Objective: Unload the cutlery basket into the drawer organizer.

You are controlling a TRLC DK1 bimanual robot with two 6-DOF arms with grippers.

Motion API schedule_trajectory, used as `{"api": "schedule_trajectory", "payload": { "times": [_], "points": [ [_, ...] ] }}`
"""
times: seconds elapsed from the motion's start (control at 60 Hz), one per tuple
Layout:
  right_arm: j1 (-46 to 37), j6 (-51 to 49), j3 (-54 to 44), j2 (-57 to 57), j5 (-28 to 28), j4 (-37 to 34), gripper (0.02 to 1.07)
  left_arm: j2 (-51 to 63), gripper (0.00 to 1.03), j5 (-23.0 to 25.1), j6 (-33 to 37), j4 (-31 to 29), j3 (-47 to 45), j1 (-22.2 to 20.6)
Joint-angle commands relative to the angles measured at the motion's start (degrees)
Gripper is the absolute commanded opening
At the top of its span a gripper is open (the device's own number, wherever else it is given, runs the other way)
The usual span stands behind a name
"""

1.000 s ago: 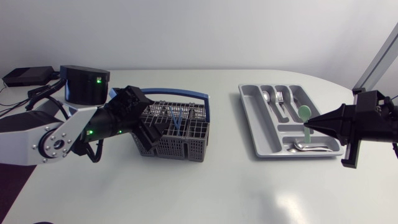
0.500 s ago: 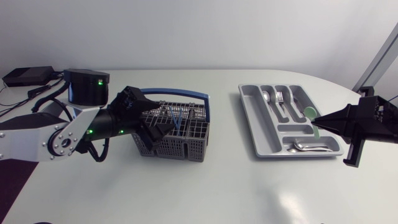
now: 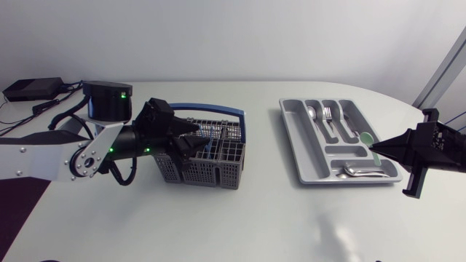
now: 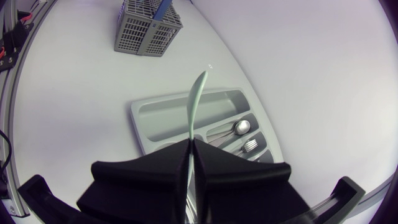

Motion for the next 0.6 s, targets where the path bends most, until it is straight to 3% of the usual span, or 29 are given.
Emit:
{"api": "schedule_trajectory", "payload": {
  "times": [0.0, 0.35, 0.383, 0.517, 0.583],
  "points": [
    [-1.1, -2.2, -0.9, 1.2, 0.1, 0.4, 0.07, 1.6, 0.47, 2.5, -2.2, 0.0, 2.3, 0.5],
    [-2.6, -3.2, -1.1, 2.3, -0.5, 0.4, 0.07, 5.9, 0.42, 10.5, -3.6, -2.0, 5.5, 2.7],
    [-2.7, -3.2, -1.0, 2.4, -0.7, 0.3, 0.07, 5.9, 0.38, 11.1, -3.6, -2.0, 5.5, 2.8],
    [-3.1, -3.5, -1.0, 2.9, -1.0, 0.3, 0.07, 6.4, 0.06, 13.7, -3.4, -2.9, 6.1, 4.0],
    [-3.1, -3.5, -1.1, 2.9, -1.0, 0.3, 0.07, 6.4, 0.03, 13.7, -3.2, -2.9, 6.0, 3.8]
  ]
}}
